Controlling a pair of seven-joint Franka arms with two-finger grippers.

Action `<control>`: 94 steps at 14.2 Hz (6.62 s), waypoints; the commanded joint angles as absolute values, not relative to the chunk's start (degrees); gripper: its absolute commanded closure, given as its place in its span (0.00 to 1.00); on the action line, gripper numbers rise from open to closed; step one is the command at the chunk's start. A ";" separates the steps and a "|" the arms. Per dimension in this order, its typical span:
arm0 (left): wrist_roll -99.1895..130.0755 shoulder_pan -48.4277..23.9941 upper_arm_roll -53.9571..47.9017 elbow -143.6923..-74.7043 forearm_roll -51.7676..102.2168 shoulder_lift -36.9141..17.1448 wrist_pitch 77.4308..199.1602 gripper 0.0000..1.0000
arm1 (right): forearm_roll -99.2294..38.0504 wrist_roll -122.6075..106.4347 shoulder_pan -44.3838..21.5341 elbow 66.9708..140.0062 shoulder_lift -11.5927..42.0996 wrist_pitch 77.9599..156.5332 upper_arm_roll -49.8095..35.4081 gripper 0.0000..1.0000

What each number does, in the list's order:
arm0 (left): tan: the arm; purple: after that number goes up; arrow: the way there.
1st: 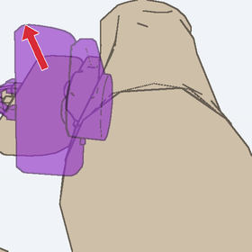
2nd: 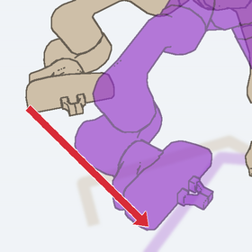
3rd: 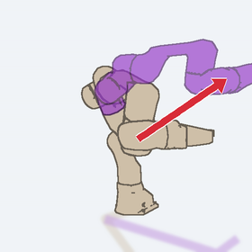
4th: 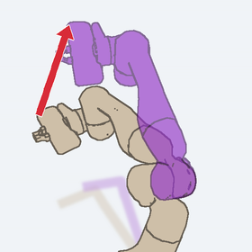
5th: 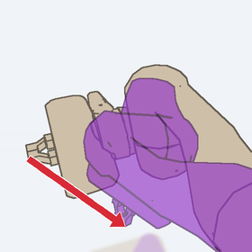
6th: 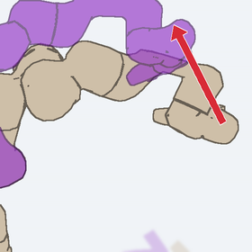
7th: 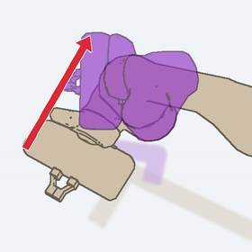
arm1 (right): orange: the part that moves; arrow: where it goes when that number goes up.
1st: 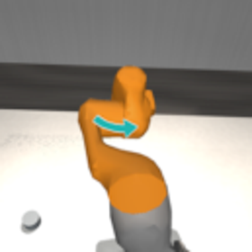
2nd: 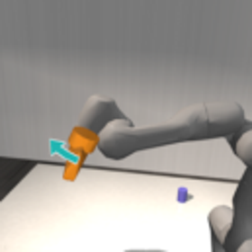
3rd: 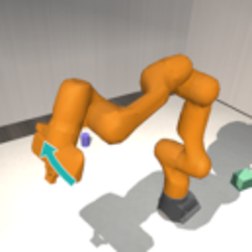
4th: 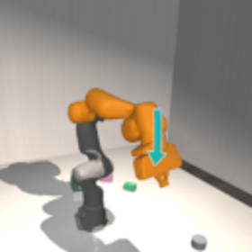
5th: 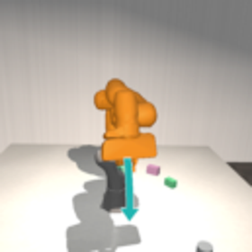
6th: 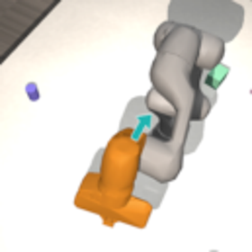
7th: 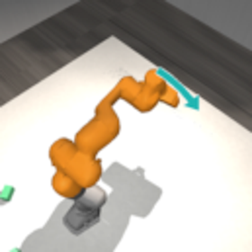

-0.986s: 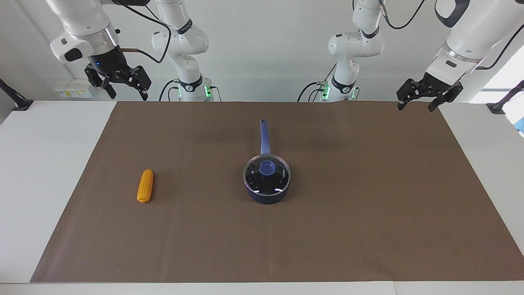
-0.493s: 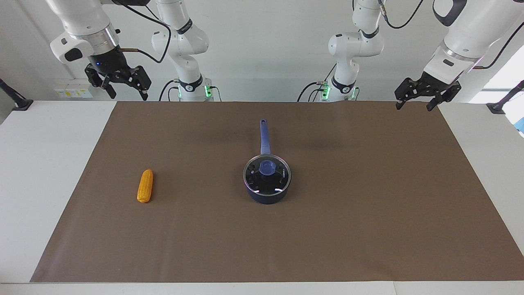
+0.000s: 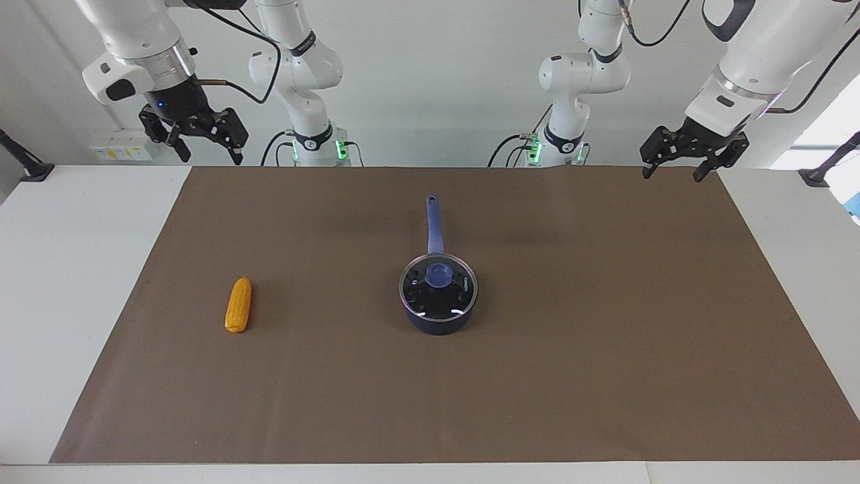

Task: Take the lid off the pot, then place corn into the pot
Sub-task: 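Reach the left gripper to the blue knob of the glass lid, then grasp the lid knob with the left gripper while the right gripper reaches the corn, then lift the lid off with the left gripper while the right gripper lifts the corn, then set the lid down with the left gripper while the right gripper carries the corn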

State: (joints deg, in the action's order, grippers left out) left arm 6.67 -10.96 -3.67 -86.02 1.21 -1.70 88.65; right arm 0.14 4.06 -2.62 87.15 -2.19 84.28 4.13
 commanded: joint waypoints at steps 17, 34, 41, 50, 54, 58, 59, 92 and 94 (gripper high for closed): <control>35.24 -34.89 -2.46 -73.57 -5.01 -29.17 107.75 0.00 | -0.26 2.72 -2.11 87.80 -2.99 84.20 3.78 0.00; 38.50 -37.79 -2.72 -69.52 -4.75 -35.95 107.84 0.01 | -0.09 2.29 -0.09 95.80 3.14 103.87 4.04 0.00; 38.41 -37.53 -2.73 -70.31 -2.99 -35.68 108.37 0.10 | 0.00 1.50 2.90 98.86 15.99 121.70 3.87 0.00; 38.50 -37.35 -2.73 -71.36 -1.67 -35.33 108.19 0.43 | 0.00 -6.94 2.20 105.47 23.72 133.14 3.87 0.00; 38.58 -37.35 -2.46 -71.28 -1.41 -34.90 106.79 0.87 | 0.00 -9.14 2.20 105.47 24.52 133.86 3.87 0.00; 38.41 -36.83 -2.29 -71.19 -1.41 -32.18 103.19 1.00 | 0.00 -9.23 2.20 106.52 24.26 133.77 3.95 0.00; 38.41 -36.83 -2.29 -71.19 -1.41 -31.04 102.49 1.00 | 0.00 -9.14 2.20 107.22 24.26 133.77 3.87 0.00; -11.07 -0.44 -1.93 -122.53 -0.53 -8.00 132.10 0.00 | -0.53 48.24 -24.34 96.24 18.36 131.28 2.90 1.00; -10.38 -1.14 -1.93 -119.90 -0.53 -8.09 129.74 0.00 | -2.10 51.49 -26.70 96.15 20.03 134.46 2.81 1.00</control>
State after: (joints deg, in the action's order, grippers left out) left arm -9.50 -0.95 -1.78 -120.81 -1.11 -9.36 131.12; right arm -0.64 49.11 -25.45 96.02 18.57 131.56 2.84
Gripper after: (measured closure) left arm 0.057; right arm 0.621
